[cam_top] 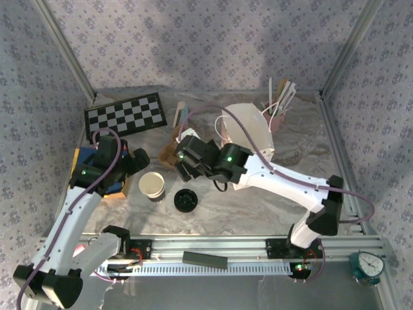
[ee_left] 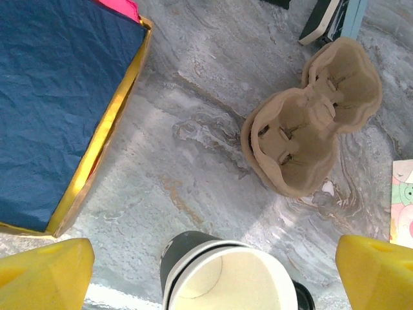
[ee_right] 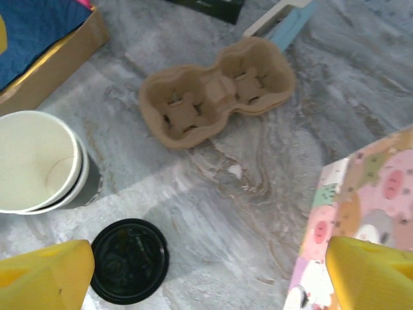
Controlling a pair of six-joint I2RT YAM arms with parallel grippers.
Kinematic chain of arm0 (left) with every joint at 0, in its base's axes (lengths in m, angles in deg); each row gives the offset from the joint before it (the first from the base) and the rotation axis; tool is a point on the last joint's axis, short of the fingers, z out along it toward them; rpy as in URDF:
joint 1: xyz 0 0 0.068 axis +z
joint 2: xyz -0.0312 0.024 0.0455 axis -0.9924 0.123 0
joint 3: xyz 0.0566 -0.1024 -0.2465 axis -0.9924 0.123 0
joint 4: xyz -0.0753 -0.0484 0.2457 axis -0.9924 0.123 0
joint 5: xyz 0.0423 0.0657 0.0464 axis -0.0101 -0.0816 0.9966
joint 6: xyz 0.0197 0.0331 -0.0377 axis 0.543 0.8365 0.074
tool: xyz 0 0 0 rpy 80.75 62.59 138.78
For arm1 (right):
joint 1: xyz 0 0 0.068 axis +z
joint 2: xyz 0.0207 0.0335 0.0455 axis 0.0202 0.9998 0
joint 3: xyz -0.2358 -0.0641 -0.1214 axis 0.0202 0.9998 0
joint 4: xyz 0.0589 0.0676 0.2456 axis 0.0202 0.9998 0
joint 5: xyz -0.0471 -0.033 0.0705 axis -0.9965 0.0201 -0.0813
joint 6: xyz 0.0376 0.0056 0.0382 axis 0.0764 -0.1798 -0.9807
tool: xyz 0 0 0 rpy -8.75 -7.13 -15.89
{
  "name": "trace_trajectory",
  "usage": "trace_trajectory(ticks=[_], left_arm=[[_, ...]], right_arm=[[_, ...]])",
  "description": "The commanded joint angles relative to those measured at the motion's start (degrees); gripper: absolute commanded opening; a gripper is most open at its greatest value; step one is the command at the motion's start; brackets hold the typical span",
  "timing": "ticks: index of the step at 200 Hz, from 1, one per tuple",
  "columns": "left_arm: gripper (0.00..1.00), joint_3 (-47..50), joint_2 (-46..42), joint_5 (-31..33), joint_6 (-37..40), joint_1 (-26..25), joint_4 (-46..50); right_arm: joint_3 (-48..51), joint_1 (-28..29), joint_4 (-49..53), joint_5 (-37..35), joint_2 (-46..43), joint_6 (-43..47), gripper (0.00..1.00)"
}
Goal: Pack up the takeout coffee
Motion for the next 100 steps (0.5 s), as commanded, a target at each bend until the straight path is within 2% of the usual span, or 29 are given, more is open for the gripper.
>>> trace_trajectory(ticks=[1,38,54,72,100], left_arm=[[0.95,0.03,-2.97,1.34,-0.84,-0.4,3.76],[0.94,1.88,-5.12,1.14,-1.67,-0.4,6.56],[0.94,2.5,-6.28,1.15,-2.04,-0.48,7.03],[0.94,3.01,-7.91,1.28,-2.25,-0.47,7.19],[0.95,3.57,-9.15,0.69,-2.27,-0.51,7.9]], right_arm=[[-3.59,0.35,1.6,5.4,2.67,-1.24,0.83],[-8.89,-0.52,2.98,9.83,9.09,-4.47,0.5],[-11.39,-1.45,3.5,12.87,12.1,-6.89,0.43],[-13.77,-2.19,3.68,16.05,15.67,-9.45,0.29],[-17.76,-2.82,4.99,19.04,21.08,-12.07,0.26]])
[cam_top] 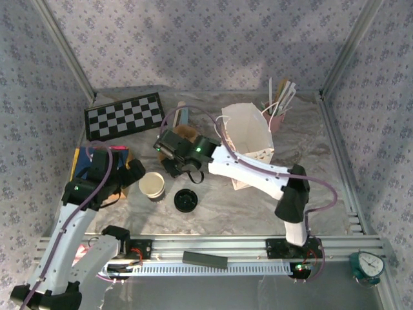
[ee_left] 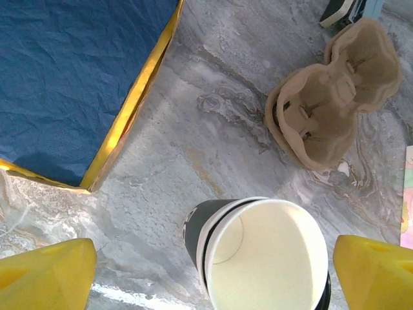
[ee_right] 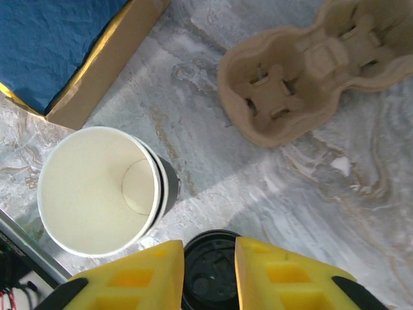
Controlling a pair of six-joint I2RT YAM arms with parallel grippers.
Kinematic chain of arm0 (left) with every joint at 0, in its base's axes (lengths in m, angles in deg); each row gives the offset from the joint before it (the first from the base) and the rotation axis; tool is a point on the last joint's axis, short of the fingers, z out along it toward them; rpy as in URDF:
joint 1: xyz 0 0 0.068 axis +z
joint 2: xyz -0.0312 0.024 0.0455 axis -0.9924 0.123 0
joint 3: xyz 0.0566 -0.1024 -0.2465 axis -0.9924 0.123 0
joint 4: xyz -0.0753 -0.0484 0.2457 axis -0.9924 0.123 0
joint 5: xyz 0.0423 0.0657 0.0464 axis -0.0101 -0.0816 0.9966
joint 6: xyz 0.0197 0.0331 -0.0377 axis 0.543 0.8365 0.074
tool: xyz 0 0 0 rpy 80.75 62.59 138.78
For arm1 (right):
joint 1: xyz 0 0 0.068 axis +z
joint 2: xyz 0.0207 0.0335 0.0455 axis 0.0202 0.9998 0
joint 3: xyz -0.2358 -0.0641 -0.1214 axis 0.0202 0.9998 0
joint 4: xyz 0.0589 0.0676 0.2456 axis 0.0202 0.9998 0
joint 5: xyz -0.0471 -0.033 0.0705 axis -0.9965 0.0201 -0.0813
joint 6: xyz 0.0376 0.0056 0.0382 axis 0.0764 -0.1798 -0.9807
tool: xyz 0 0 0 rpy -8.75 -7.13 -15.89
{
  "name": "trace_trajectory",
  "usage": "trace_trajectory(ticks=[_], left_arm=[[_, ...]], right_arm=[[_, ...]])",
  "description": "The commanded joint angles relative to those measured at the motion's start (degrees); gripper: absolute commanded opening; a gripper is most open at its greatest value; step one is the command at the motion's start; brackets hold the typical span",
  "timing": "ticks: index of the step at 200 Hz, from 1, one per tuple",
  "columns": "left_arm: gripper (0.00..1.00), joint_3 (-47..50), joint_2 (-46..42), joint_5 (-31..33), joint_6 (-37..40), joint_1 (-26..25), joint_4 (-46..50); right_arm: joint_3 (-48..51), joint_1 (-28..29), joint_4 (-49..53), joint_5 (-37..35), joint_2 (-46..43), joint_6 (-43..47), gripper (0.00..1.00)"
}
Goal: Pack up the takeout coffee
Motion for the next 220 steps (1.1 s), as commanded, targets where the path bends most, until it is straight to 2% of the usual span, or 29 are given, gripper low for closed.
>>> trace_trajectory(ticks=[1,70,145,192,220], left_arm=[[0.95,0.53,-1.4,0.51,-0.75,-0.44,2.24],[0.95,0.7,-4.22,0.84,-0.09,-0.51,4.51],[0.96,1.05,-4.05,0.66,-0.04,-0.43,4.53],[0.96,1.24,-3.83,0.31,0.04,-0.44,4.03],[0.96,1.38,-3.87,0.22,-0.15,-0.44,4.12]], right_arm=[[-3.91,-0.44,2.99,4.52,4.14,-4.11,0.25],[-12.98,-1.08,5.91,8.18,14.25,-8.3,0.25],[-13.07,-1.48,6.24,9.78,15.91,-8.46,0.24],[-13.18,-0.76,6.36,9.62,15.46,-7.74,0.33],[-13.09,-0.47,6.38,9.89,15.56,-7.59,0.33]])
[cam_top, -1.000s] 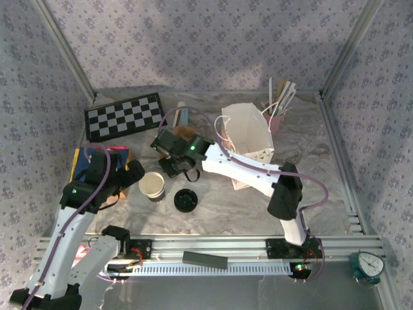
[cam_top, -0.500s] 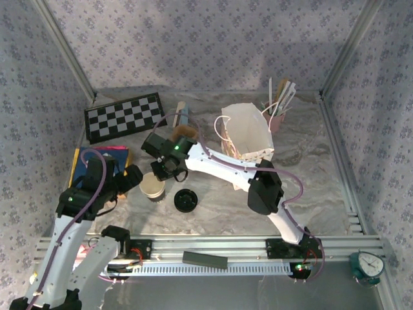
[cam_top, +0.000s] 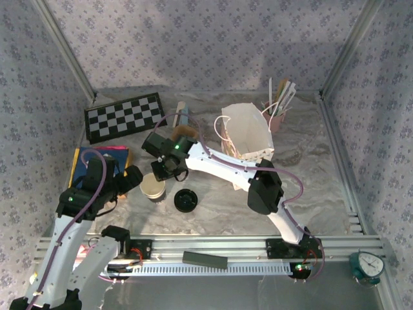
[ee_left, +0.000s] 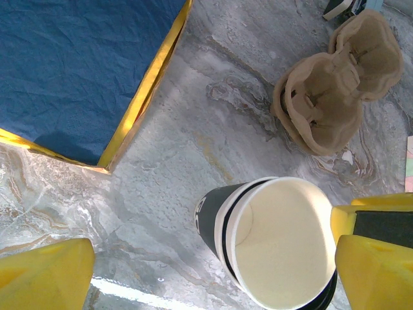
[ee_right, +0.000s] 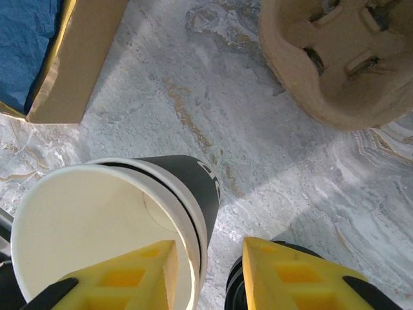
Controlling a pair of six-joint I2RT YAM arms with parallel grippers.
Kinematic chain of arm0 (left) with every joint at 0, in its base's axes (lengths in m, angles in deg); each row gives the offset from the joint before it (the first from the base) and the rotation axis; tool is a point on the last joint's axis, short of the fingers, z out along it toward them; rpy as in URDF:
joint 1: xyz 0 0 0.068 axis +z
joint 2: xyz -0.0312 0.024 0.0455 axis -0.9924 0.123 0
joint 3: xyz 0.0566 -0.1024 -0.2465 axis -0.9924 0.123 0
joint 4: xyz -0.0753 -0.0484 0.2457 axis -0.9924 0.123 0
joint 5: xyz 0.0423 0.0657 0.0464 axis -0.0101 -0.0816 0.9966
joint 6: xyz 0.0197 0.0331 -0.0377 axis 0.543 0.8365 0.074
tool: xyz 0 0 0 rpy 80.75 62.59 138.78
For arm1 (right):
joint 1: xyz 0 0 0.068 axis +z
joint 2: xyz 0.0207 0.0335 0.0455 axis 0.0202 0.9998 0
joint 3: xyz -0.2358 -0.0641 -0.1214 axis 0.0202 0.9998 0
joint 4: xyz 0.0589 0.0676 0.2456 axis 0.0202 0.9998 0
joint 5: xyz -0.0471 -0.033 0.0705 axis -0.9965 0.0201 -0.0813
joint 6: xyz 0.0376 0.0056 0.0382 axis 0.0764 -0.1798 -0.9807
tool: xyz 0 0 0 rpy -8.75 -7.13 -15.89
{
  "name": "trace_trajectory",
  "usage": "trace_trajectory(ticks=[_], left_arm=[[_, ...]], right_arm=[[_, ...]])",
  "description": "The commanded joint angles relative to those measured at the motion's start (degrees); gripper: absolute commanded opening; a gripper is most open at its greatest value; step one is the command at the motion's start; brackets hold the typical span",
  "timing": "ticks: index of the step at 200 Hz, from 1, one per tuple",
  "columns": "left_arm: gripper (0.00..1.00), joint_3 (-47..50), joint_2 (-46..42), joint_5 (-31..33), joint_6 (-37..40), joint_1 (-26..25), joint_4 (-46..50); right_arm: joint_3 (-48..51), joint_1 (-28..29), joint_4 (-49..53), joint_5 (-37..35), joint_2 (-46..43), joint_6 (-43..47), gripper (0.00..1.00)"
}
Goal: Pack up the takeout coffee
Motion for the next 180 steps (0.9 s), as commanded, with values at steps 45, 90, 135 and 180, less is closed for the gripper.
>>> trace_trajectory(ticks=[45,90,135,180], left_arm=[[0.96,0.56,-0.51,0.21,-0.19,-0.39,1.06],[0.96,1.04,-1.04,0.46,-0.24,-0.47,1.33],[0.96,1.12,-1.13,0.41,-0.24,-0.43,1.35],[0.96,1.6,-1.48,0.63,-0.25,-0.47,1.33]], right_arm=[[-1.03,0.3,2.31,1.18,1.37,-0.58,0.32],[-1.02,0.33,1.93,1.76,1.72,-0.55,0.28],[-1.13,0.36,2.02,2.11,2.08,-0.61,0.26],[-1.36,0.48,2.09,1.95,1.99,-0.32,0.17]])
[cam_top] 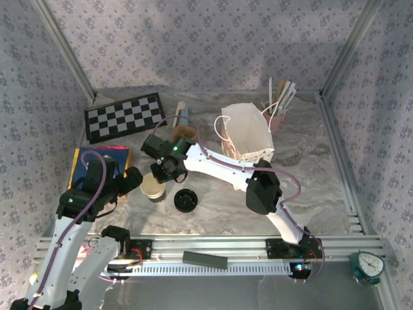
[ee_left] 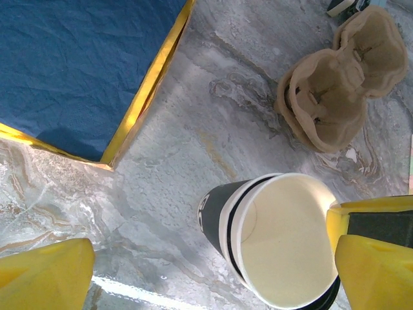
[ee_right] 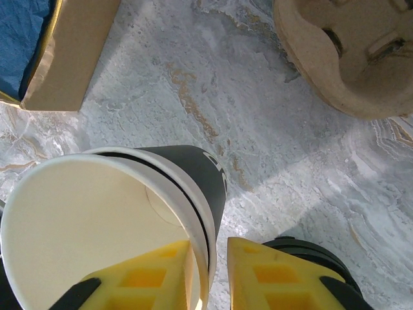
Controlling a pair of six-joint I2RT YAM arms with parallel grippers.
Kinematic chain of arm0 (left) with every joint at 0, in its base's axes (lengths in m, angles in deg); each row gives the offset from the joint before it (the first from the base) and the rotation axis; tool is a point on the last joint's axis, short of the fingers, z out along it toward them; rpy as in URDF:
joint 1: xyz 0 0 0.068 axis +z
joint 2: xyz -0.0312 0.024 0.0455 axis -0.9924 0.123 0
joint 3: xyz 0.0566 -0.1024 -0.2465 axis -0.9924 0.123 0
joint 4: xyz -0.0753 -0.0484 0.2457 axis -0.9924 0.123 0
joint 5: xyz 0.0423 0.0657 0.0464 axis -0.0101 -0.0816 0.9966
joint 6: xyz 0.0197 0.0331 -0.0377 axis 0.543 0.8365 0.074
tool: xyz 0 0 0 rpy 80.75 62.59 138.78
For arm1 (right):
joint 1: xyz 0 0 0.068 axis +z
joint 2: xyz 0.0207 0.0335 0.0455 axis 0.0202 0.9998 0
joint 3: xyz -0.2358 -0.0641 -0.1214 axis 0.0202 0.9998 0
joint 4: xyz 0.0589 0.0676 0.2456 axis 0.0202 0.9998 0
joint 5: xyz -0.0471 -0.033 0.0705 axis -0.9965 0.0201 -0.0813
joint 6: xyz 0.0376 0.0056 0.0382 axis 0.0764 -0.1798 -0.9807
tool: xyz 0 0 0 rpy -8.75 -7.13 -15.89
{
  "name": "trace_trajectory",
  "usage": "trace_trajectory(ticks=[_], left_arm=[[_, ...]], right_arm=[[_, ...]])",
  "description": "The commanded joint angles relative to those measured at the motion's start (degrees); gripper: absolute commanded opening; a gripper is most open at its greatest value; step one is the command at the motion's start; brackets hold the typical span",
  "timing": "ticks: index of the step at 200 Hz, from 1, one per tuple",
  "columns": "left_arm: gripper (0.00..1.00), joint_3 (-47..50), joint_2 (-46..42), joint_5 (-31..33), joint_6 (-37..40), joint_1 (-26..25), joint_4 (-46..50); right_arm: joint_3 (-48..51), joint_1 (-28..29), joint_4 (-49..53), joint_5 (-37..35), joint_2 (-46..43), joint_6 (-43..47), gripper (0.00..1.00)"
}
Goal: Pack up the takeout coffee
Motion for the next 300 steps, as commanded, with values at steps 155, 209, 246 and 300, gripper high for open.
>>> trace_trajectory(ticks=[155,209,246,300], left_arm=[[0.96,-1.73,-0.19,3.47,-0.77,-0.43,0.55],[0.97,-2.66,2.23,3.86,0.16,0.06,2.35],[0.98,-0.82,2.48,-3.21,0.0,7.69,3.91],[0.98,6.73,-1.04,-23.99,-1.33,20.05,-3.48]], right_arm=[[-1.62,-1.56,0.29,0.68,-6.24,-0.84,0.0],[-0.21,-2.0,-0.31,1.12,-6.42,-2.2,0.0],[0.96,-2.27,-1.35,2.02,-6.68,-2.41,0.0],[8.45,-4.6,-6.32,6.27,-9.6,-4.58,0.0]])
